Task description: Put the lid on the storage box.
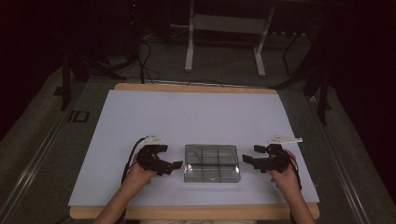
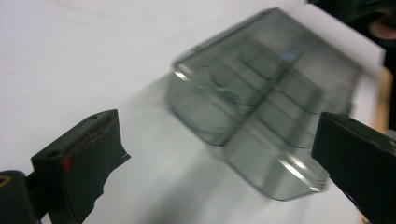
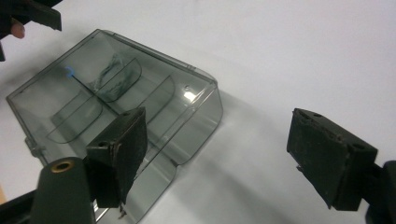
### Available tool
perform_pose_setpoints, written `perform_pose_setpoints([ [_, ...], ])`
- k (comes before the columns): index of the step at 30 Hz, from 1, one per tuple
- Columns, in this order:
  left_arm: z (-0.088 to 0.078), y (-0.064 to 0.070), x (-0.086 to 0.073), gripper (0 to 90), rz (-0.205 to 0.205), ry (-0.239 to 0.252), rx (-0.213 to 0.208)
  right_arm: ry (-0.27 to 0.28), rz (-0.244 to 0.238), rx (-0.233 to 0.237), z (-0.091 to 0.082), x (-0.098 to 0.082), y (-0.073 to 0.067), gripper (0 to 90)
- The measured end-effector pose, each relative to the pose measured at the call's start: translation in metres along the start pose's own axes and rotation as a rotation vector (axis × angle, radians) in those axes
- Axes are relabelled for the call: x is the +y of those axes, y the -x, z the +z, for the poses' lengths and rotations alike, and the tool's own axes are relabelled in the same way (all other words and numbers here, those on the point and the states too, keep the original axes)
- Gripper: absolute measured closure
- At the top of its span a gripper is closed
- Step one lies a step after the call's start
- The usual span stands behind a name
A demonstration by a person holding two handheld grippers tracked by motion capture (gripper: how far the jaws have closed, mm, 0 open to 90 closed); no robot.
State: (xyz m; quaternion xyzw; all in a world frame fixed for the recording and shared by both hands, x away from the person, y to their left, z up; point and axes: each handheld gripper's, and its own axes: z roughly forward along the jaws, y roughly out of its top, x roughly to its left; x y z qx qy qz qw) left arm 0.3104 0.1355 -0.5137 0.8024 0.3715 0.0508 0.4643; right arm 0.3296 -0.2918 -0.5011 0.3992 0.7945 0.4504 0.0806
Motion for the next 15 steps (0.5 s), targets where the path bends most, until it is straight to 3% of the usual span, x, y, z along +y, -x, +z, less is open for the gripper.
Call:
perform_pose_setpoints([
  [4,0.001,-0.007,-0.002,2.4,-0.015,0.003,-0.02,0.008,-0.038,-0.05,0.002,0.0,0.002,15.7],
  [15,-0.002,-0.012,-0.003,2.4,-0.008,0.025,0.037,0.006,-0.059,-0.121,0.007,-0.005,0.01,15.0],
])
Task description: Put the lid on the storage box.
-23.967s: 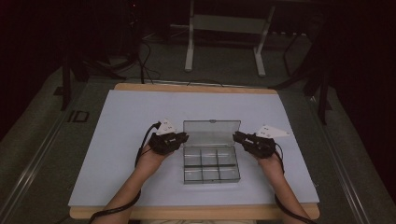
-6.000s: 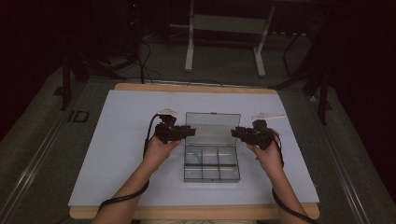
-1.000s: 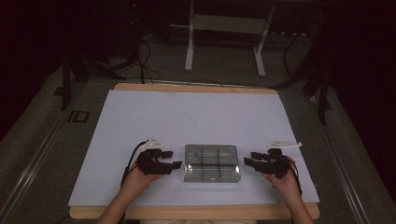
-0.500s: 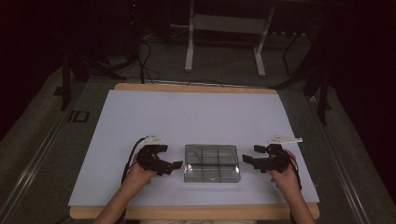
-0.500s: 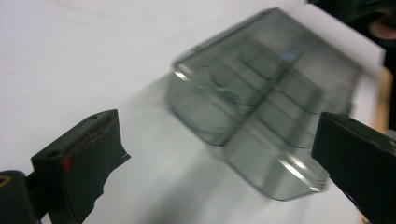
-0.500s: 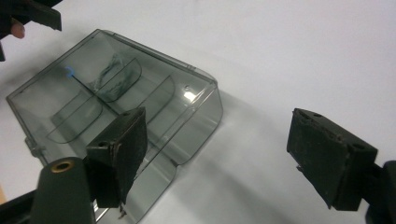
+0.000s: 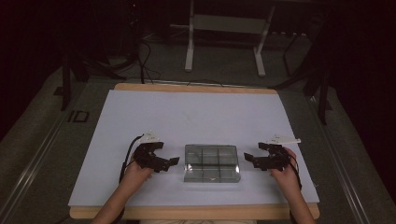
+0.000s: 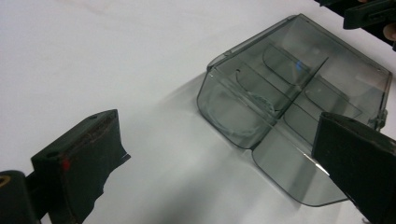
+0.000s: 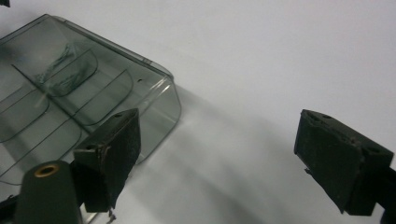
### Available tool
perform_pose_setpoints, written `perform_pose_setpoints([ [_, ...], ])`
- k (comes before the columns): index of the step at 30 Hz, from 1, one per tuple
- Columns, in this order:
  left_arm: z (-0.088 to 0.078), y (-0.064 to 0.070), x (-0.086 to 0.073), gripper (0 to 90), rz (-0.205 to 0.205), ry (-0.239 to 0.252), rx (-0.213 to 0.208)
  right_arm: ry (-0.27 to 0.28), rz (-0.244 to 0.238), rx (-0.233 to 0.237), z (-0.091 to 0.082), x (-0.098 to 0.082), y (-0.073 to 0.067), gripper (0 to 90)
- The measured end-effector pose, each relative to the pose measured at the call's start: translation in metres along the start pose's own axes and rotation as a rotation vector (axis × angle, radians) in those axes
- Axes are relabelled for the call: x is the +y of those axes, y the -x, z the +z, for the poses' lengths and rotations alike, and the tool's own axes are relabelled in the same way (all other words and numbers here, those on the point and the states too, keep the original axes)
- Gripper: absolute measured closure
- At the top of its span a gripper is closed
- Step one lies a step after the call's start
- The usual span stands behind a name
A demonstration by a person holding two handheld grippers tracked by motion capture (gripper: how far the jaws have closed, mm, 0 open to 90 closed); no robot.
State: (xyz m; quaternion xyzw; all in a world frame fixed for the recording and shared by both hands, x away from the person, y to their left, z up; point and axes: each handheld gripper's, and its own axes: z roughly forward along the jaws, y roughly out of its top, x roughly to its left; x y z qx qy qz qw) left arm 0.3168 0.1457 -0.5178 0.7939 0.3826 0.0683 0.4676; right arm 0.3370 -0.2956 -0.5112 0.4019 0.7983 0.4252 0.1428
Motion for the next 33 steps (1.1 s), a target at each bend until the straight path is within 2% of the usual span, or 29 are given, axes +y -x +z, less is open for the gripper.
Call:
perform_pose_setpoints([
  [11,-0.002,-0.005,-0.005,2.5,-0.004,-0.008,0.019,-0.015,0.0,-0.034,-0.001,-0.004,0.007,15.0],
  [19,-0.006,-0.008,-0.009,2.5,-0.013,0.01,0.023,-0.02,0.013,-0.035,0.0,-0.009,0.011,14.7],
  [24,-0.005,-0.01,-0.014,2.5,-0.005,-0.007,0.041,-0.017,0.013,-0.041,0.0,-0.012,0.012,14.7],
  [33,-0.01,-0.014,-0.023,2.5,-0.011,-0.008,0.055,-0.014,0.021,-0.071,-0.003,-0.019,0.018,14.7],
])
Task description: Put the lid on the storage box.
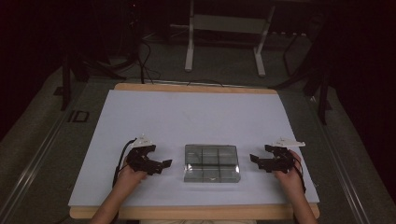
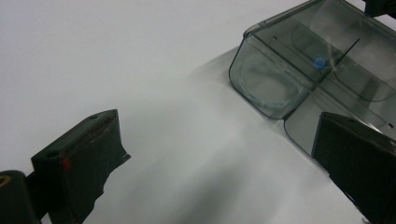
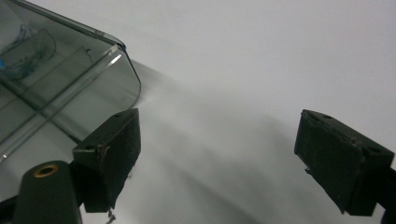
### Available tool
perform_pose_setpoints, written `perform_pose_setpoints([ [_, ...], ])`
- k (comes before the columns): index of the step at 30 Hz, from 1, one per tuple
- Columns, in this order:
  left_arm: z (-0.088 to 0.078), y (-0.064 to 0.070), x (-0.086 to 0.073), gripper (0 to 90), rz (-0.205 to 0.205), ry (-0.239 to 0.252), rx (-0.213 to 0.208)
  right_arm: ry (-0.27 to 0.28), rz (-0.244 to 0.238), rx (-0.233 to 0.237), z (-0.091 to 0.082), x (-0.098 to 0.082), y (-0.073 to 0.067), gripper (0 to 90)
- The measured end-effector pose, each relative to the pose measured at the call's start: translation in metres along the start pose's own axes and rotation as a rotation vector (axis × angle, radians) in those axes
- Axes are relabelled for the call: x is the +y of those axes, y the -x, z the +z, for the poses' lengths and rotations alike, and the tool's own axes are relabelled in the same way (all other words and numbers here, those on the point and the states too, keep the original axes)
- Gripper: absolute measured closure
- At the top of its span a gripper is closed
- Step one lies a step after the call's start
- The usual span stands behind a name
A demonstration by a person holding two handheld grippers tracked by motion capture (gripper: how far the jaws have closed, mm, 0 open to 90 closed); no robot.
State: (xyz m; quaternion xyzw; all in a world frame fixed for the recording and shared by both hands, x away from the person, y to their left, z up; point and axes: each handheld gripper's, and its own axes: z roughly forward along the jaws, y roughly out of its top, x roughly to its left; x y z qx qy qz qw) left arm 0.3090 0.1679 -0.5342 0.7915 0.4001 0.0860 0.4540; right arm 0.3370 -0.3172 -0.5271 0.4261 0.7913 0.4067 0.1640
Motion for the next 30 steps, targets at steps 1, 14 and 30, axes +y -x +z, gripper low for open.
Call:
perform_pose_setpoints([
  [1,-0.001,0.0,-0.001,2.5,0.0,-0.002,0.004,-0.002,0.001,-0.004,0.0,-0.001,0.001,14.7],
  [14,-0.011,-0.007,-0.014,2.5,-0.017,-0.002,0.048,0.009,0.031,-0.047,-0.008,-0.014,0.012,14.7],
  [30,-0.024,-0.008,-0.031,2.5,-0.039,0.003,0.089,-0.006,0.063,-0.088,-0.017,-0.03,0.019,14.7],
])
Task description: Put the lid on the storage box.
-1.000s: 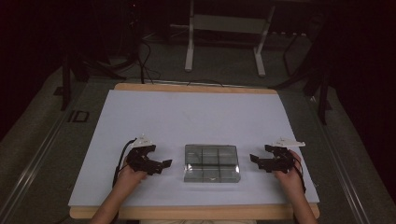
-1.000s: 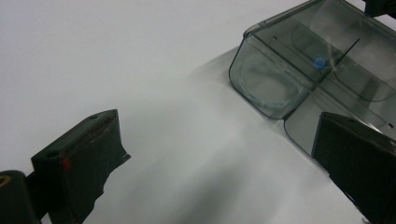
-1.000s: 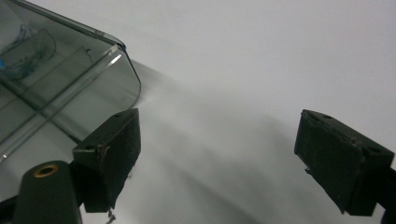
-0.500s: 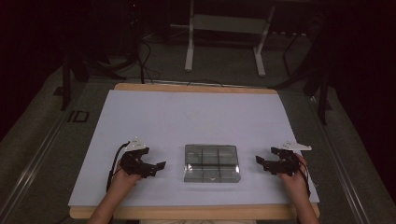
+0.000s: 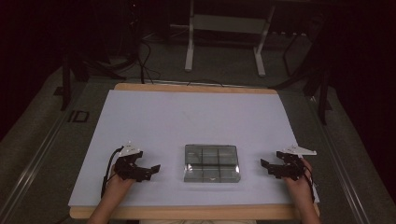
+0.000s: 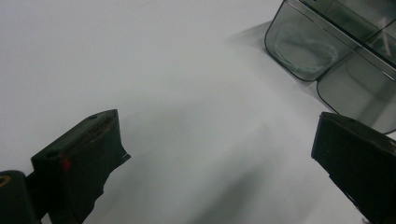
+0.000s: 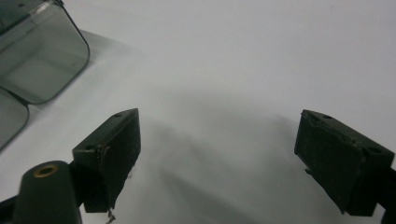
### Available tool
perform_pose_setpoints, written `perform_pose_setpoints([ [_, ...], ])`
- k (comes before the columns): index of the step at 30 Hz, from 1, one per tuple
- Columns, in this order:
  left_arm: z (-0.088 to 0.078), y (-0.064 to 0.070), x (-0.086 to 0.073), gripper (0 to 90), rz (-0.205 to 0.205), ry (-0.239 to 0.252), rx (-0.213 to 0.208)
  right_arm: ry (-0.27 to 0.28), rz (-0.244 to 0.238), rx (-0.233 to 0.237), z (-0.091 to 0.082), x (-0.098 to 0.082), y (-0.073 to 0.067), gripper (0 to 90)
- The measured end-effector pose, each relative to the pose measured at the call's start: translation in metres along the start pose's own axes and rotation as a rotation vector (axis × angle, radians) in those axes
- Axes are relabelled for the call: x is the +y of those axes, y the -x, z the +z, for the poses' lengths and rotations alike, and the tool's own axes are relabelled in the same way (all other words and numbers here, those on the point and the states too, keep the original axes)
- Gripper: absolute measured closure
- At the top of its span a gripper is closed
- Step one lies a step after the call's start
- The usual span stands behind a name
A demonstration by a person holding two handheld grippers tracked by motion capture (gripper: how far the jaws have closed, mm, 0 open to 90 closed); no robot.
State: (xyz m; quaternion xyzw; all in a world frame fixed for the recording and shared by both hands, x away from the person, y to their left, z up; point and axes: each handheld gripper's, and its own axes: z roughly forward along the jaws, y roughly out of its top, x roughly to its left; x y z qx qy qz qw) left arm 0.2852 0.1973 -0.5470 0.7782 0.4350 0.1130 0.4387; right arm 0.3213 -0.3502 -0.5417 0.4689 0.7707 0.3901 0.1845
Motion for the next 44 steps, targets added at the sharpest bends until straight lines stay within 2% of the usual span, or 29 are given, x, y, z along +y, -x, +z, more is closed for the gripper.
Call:
perform_pose_setpoints([
  [8,-0.006,0.002,-0.006,2.5,-0.006,0.005,0.028,0.006,0.025,-0.03,-0.008,-0.008,0.004,14.6],
  [19,-0.015,-0.004,-0.013,2.5,-0.026,0.018,0.067,0.023,0.052,-0.086,-0.018,-0.016,0.009,14.6],
  [22,-0.015,-0.004,-0.014,2.5,-0.035,0.027,0.076,0.027,0.057,-0.094,-0.019,-0.018,0.01,14.6],
  [25,-0.015,-0.002,-0.015,2.5,-0.021,0.018,0.101,0.039,0.065,-0.099,-0.02,-0.018,0.01,14.6],
  [29,-0.014,-0.003,-0.017,2.5,-0.027,0.019,0.129,0.053,0.078,-0.115,-0.021,-0.019,0.011,14.6],
  [44,-0.016,-0.004,-0.019,2.5,-0.059,0.044,0.167,0.061,0.086,-0.146,-0.021,-0.02,0.01,14.6],
])
